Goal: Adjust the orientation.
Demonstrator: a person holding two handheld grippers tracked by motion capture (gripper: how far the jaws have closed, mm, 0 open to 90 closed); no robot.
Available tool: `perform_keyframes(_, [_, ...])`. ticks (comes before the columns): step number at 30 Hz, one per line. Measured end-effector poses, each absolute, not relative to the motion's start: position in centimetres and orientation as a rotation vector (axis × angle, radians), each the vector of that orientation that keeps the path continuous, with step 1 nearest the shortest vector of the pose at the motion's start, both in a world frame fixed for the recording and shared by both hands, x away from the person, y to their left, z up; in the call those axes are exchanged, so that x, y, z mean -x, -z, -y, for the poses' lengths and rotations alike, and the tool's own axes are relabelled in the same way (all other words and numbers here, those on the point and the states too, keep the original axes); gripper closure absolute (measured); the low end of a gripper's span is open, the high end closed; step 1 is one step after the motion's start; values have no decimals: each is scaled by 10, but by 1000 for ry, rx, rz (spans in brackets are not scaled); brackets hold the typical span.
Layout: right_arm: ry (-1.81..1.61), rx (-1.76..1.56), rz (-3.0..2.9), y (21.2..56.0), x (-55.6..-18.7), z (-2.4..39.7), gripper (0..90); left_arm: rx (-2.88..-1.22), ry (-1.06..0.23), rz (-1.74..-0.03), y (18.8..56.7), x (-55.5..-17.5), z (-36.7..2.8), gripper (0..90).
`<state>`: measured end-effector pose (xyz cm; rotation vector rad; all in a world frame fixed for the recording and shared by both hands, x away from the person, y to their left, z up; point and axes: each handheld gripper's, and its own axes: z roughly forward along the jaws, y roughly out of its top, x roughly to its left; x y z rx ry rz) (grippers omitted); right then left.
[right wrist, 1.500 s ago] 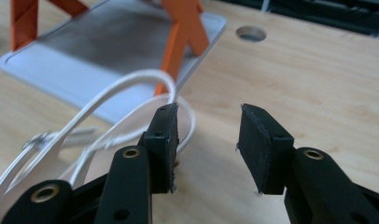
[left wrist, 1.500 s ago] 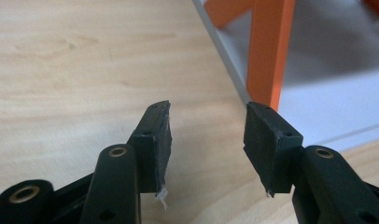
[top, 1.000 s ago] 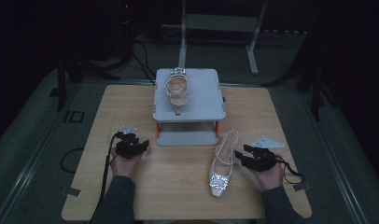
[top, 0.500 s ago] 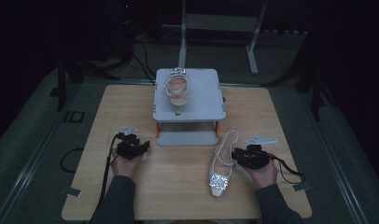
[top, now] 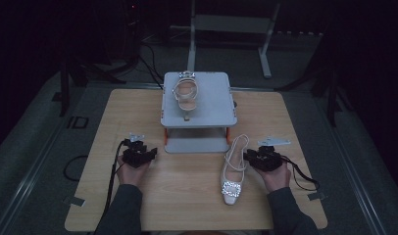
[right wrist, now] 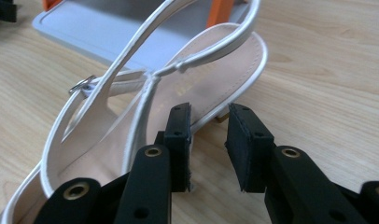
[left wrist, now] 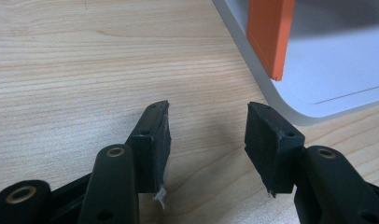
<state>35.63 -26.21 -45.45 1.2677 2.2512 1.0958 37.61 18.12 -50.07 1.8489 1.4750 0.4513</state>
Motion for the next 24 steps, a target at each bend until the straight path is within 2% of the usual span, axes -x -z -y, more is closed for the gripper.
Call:
perform_keyframes(13, [-1195,-1202,-2232,438,-318,265,447,-1843,-451,-1475,501,-376,-181,502])
perform_keyframes(20, [-1154,-1183,-2288,449,-303,261,422,-1839,-451,-1472,501,-376,-182,502])
perform_keyframes(24, [-1118,-1203,-2326,459,-298,259,451,-1841,-452,-1473,501,-376,-181,502])
